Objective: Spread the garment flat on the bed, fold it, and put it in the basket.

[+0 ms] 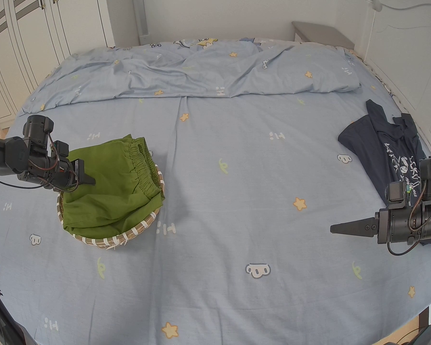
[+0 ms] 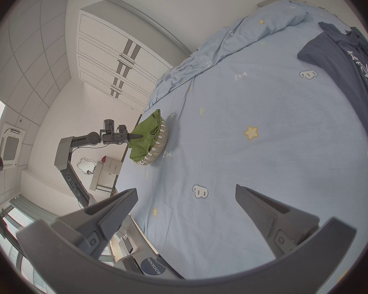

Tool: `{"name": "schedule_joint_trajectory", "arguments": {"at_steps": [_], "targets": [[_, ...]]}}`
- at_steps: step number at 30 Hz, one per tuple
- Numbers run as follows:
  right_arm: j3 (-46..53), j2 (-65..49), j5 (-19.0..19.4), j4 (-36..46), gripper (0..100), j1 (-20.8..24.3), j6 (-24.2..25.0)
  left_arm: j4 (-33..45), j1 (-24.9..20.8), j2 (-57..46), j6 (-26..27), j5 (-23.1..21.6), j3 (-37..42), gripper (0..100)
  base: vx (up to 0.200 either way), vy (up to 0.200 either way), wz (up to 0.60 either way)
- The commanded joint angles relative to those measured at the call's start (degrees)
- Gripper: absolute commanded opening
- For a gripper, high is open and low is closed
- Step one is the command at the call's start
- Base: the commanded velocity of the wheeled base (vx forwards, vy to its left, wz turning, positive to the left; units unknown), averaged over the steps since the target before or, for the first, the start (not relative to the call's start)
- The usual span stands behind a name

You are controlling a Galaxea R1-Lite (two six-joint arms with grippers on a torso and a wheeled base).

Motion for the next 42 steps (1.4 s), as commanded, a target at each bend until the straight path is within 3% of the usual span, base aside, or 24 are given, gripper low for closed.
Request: {"name": "schedule_joint_trajectory", "arguments": {"at_steps": [1,2,3,11,13,17,21,23,28,29,34,39,41,42], "targets": [[-0.1,0.1,0.0,0.0,100,0.0,0.0,0.1,0.1,1.2,0.0,0.0,0.0,0,0.000,0.000,0.00],[-0.1,0.1,0.0,0.0,100,0.0,0.0,0.1,0.1,1.2,0.0,0.0,0.0,0,0.000,0.000,0.00],[0.0,0.1,0.0,0.1,100,0.0,0.0,0.2,0.0,1.1,0.0,0.0,0.2,100,0.000,0.000,0.00],[0.0,0.1,0.0,0.1,100,0.0,0.0,2.9,-0.1,-4.1,0.1,0.3,1.1,100,0.000,0.000,0.00],[0.0,0.0,0.0,0.1,100,0.0,0.0,6.6,-0.3,-7.7,0.1,1.7,0.5,100,0.000,0.000,0.00],[0.0,0.0,0.0,0.1,100,0.1,0.0,12.6,-0.4,-12.0,0.4,5.2,-1.0,100,0.000,0.000,0.00],[0.0,-0.1,0.0,0.0,100,0.1,0.0,20.3,-0.6,-18.3,1.5,14.1,-2.4,100,0.000,0.000,0.00],[0.0,-0.7,-0.1,0.1,100,0.1,0.0,21.7,-0.7,-21.4,2.1,15.4,-2.0,100,0.000,0.000,0.00],[2.3,-8.7,-1.6,0.3,100,-0.1,-0.3,26.1,-8.6,-33.6,2.2,15.6,1.5,100,0.000,0.000,0.00],[5.5,-13.4,-1.6,-0.1,100,-0.7,-2.6,25.7,-14.1,-38.5,0.3,16.0,4.2,100,0.000,0.000,0.00],[15.6,-24.0,-1.4,0.2,100,-5.6,-14.2,24.5,-20.2,-51.2,-6.9,19.8,11.9,100,0.000,0.000,0.00],[20.3,-38.3,-1.0,3.5,100,-8.5,-12.9,22.6,-20.0,-66.6,-13.0,22.2,22.9,100,0.000,0.000,0.00],[20.4,-39.0,-1.0,4.1,100,-8.5,-12.5,22.6,-20.0,-67.6,-13.5,22.3,23.6,100,0.000,0.000,0.00],[20.0,-45.9,-1.0,10.5,100,-7.5,-10.0,22.5,-19.6,-76.3,-16.7,22.4,28.1,100,0.000,0.000,0.00]]}}
